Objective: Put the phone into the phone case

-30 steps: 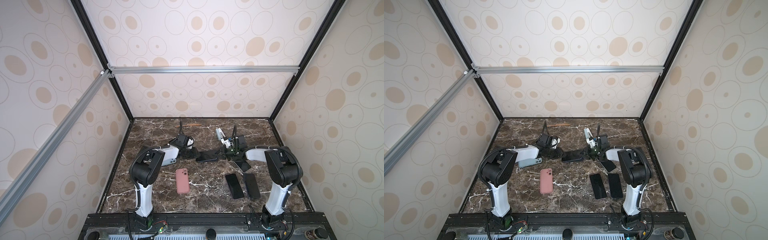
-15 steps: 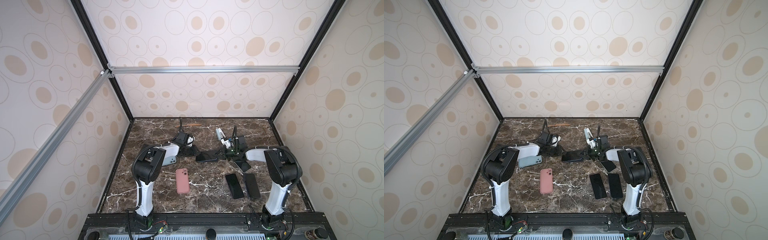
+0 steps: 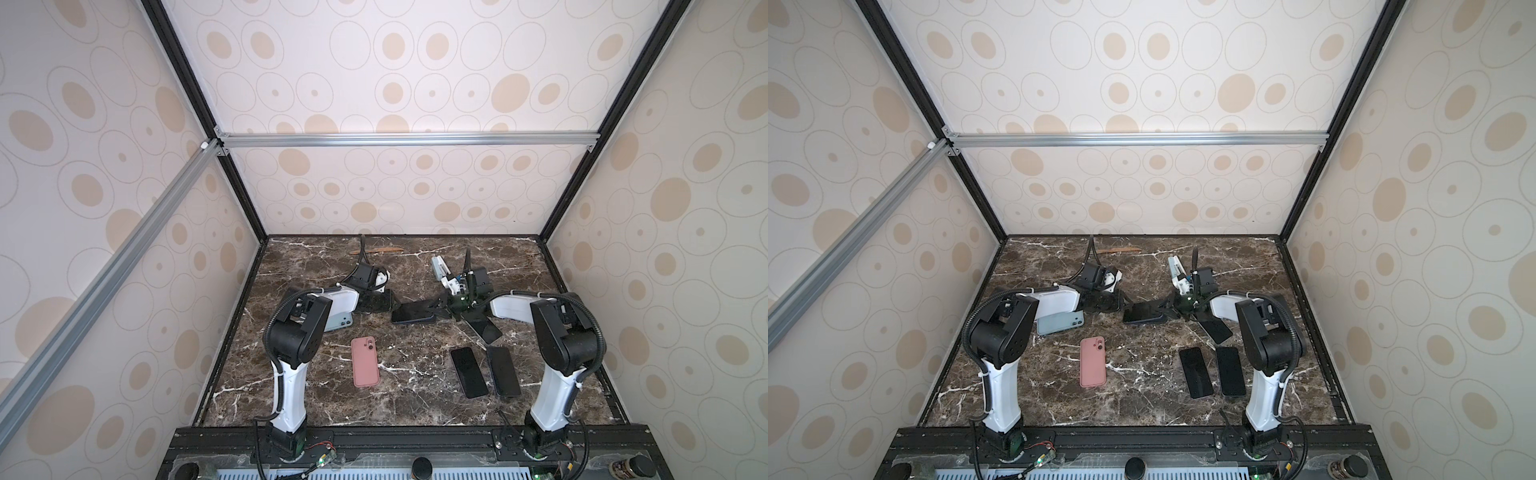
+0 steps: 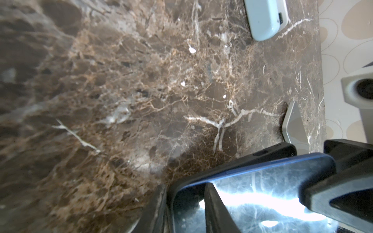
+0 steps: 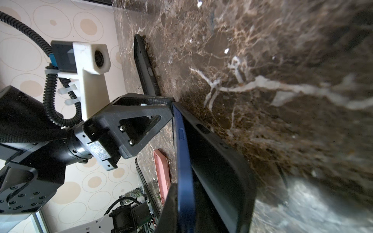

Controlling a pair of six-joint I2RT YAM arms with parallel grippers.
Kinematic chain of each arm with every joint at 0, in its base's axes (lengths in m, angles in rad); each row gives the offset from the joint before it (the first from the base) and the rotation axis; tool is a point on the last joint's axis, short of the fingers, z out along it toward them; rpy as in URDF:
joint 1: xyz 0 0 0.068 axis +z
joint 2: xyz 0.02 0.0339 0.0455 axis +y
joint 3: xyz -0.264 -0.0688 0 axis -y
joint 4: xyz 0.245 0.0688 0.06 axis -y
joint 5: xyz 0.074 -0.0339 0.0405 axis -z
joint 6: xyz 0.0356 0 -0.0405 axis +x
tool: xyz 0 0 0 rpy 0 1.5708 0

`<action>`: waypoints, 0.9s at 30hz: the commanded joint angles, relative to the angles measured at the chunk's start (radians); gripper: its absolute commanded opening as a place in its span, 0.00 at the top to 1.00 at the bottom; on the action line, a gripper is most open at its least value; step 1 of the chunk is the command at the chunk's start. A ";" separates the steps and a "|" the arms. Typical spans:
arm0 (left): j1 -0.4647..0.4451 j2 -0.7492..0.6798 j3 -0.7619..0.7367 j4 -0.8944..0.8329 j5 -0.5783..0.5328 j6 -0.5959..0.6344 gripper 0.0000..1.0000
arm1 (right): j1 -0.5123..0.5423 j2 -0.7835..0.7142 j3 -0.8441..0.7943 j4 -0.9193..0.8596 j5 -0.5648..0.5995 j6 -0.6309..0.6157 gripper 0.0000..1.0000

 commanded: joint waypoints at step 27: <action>-0.036 -0.052 -0.058 -0.160 -0.210 0.088 0.62 | 0.046 -0.080 0.150 -0.412 0.283 -0.064 0.54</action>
